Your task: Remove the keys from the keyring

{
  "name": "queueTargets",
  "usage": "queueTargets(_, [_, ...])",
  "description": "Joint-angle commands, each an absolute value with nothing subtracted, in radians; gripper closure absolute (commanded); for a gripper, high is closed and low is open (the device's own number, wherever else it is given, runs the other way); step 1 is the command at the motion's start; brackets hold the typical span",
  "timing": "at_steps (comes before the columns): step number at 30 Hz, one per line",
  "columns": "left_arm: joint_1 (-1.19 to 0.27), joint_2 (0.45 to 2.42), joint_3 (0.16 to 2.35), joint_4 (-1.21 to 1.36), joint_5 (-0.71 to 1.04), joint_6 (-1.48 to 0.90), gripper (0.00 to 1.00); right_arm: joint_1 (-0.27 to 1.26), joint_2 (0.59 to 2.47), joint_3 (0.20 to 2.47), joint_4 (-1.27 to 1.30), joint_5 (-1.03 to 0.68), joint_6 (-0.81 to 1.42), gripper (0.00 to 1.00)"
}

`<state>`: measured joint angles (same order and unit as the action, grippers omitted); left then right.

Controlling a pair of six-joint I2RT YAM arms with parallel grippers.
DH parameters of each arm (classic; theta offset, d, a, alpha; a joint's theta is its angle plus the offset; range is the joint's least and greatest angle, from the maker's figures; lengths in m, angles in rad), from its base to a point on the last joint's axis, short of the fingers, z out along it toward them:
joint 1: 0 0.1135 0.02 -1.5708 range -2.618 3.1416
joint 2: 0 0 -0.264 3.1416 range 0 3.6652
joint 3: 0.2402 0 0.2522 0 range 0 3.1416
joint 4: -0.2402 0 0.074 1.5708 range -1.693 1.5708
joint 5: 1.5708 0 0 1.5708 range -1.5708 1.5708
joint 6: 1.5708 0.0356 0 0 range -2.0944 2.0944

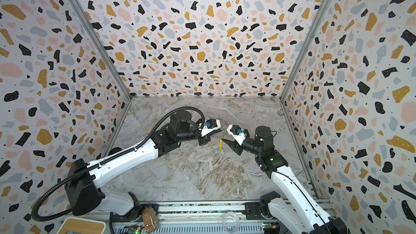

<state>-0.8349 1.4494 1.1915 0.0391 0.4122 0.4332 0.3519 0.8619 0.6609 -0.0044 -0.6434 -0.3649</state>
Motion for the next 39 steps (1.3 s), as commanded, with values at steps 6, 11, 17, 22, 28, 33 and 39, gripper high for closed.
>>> queueTargets(6, [-0.822,1.415,1.193,0.055,0.499,0.451,1.00,0.264,0.837,0.797,-0.239,-0.756,-0.575,0.61])
queueTargets(11, [-0.820,1.414,1.193,0.038,0.515,0.460,1.00,0.264,0.860,0.860,-0.292,-0.789,-0.647,0.72])
queueTargets(17, [-0.821,1.411,1.194,0.028,0.528,0.469,1.00,0.270,0.891,0.891,-0.316,-0.807,-0.684,0.81])
queueTargets(22, [-0.820,1.410,1.197,0.018,0.531,0.473,1.00,0.282,0.915,0.910,-0.333,-0.797,-0.702,0.81])
queueTargets(28, [-0.820,1.418,1.203,0.010,0.538,0.477,1.00,0.288,0.922,0.924,-0.322,-0.799,-0.709,0.81])
queueTargets(33, [-0.819,1.428,1.212,0.008,0.541,0.479,1.00,0.290,0.935,0.939,-0.324,-0.797,-0.713,0.81])
queueTargets(39, [-0.819,1.434,1.221,0.011,0.538,0.478,1.00,0.290,0.962,0.961,-0.364,-0.813,-0.733,0.81])
